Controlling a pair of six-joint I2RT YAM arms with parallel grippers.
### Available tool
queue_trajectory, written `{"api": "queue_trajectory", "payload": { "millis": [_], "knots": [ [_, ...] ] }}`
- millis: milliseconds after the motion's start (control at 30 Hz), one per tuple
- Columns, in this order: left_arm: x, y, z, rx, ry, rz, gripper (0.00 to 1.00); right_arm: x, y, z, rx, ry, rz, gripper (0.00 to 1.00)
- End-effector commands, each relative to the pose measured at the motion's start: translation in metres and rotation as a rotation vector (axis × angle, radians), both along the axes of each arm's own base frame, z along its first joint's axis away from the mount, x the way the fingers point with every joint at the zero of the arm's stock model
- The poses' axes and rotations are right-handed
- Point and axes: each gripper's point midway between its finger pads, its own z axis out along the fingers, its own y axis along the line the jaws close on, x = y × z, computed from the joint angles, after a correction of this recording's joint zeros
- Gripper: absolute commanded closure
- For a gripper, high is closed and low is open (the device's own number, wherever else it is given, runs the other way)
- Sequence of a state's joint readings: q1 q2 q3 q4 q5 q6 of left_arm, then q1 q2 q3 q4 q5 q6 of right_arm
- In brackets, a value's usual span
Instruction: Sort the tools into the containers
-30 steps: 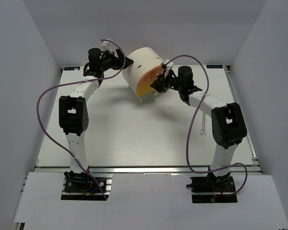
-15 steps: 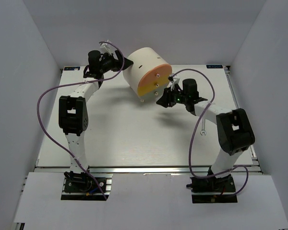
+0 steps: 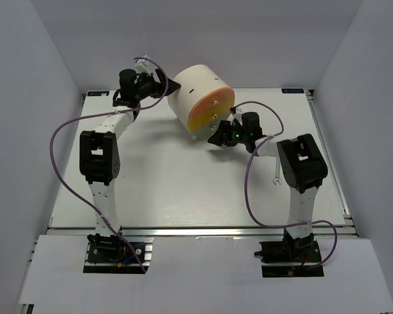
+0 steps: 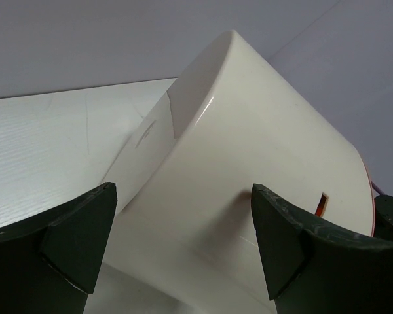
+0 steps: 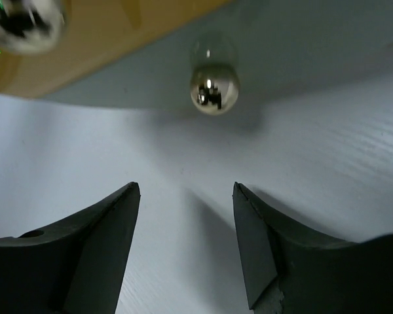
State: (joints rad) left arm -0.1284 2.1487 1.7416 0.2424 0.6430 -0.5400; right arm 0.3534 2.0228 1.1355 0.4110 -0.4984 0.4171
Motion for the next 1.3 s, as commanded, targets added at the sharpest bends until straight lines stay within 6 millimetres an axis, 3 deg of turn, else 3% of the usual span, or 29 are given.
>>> {"api": "queue_trajectory", "payload": {
  "millis": [0,67,367,467,500,567,733,967,1167,1200,1267],
  "knots": [
    [-0.006,0.004,0.027,0.012,-0.036,0.016,0.07,0.039,0.010,0.038,0.133,-0.096,-0.095,0.36],
    [-0.006,0.005,0.027,0.012,-0.036,0.018,0.07,0.048,0.010,0.032,0.137,-0.087,-0.128,0.38],
    [-0.006,0.006,0.025,0.011,-0.031,0.023,0.07,0.095,0.011,0.046,0.155,-0.171,-0.197,0.47],
    [-0.006,0.006,0.023,0.011,-0.030,0.023,0.07,0.099,0.009,0.049,0.155,-0.199,-0.195,0.57],
    [-0.006,0.005,0.023,0.011,-0.028,0.021,0.07,0.099,0.007,0.049,0.154,-0.206,-0.194,0.66],
    [-0.006,0.005,0.022,0.013,-0.026,0.021,0.07,0.096,0.008,0.052,0.160,-0.228,-0.177,0.77],
    [-0.006,0.006,0.020,0.017,-0.025,0.022,0.07,0.086,0.007,0.058,0.157,-0.261,-0.153,0.90],
    [-0.006,0.005,0.019,0.009,-0.024,0.023,0.07,0.066,0.000,0.052,0.141,-0.239,-0.128,0.92],
    [-0.005,0.007,0.023,0.009,-0.035,0.026,0.07,0.025,-0.014,0.037,0.118,-0.184,-0.119,0.92],
    [-0.005,0.007,0.023,0.011,-0.034,0.026,0.07,0.020,-0.015,0.043,0.122,-0.189,-0.118,0.92],
    [-0.006,0.007,0.024,0.009,-0.038,0.028,0.07,0.003,-0.021,0.031,0.109,-0.152,-0.115,0.92]
  ]
}}
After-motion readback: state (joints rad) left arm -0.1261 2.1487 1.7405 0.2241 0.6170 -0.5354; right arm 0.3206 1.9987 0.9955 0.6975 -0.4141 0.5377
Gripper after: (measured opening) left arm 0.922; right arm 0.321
